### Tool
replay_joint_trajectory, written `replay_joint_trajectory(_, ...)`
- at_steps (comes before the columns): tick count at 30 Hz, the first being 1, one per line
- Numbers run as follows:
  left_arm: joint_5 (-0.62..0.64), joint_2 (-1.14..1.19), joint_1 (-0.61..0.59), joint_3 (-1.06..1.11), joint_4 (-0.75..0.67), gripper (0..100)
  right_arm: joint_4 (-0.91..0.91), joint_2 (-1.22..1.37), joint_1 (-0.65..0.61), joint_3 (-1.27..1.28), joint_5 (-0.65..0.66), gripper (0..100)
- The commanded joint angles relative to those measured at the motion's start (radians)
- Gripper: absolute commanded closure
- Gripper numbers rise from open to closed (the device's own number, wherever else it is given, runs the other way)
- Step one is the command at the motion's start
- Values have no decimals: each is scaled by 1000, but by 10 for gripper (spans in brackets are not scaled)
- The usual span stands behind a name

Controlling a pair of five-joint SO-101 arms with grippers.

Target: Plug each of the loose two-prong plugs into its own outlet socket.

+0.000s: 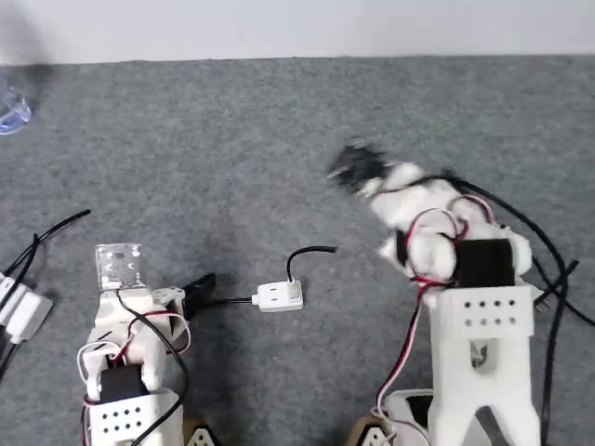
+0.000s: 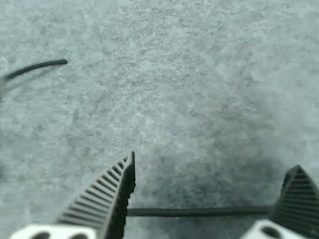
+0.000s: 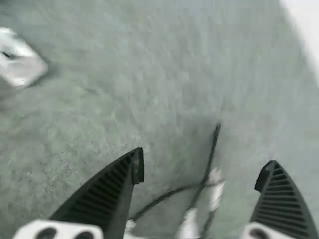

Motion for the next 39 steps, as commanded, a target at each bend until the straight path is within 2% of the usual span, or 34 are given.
replay_joint_trajectory(1,-78,-12,-9,-79,87,656,-349,-53,94,358,-169,648)
replay_joint_trajectory(4,-173,-12,2,-97,164,697,-628,-58,96,615,-258,648)
replay_joint_trajectory(7,-222,-12,69,-102,173,700,-839,-58,87,770,-252,648)
replay_joint_trajectory(9,-272,-12,126,-120,175,700,-869,-58,82,807,-216,648)
replay_joint_trajectory(12,-456,-11,215,-180,181,700,-875,-56,48,845,-189,648)
replay_joint_trajectory(16,-470,-3,388,-263,178,701,-932,-56,38,891,-149,648)
replay_joint_trajectory(21,-535,41,505,-291,186,700,-974,-56,39,910,-150,648)
replay_joint_trajectory(27,-709,393,577,-386,190,699,-978,-56,39,911,-150,648)
replay_joint_trajectory(32,-717,764,582,-664,170,699,-986,-56,39,922,-144,648)
replay_joint_trajectory(36,-721,1062,637,-808,161,699,-1003,-56,39,927,-144,648)
replay_joint_trajectory(39,-732,1214,675,-829,32,700,-1004,-56,39,927,-144,648)
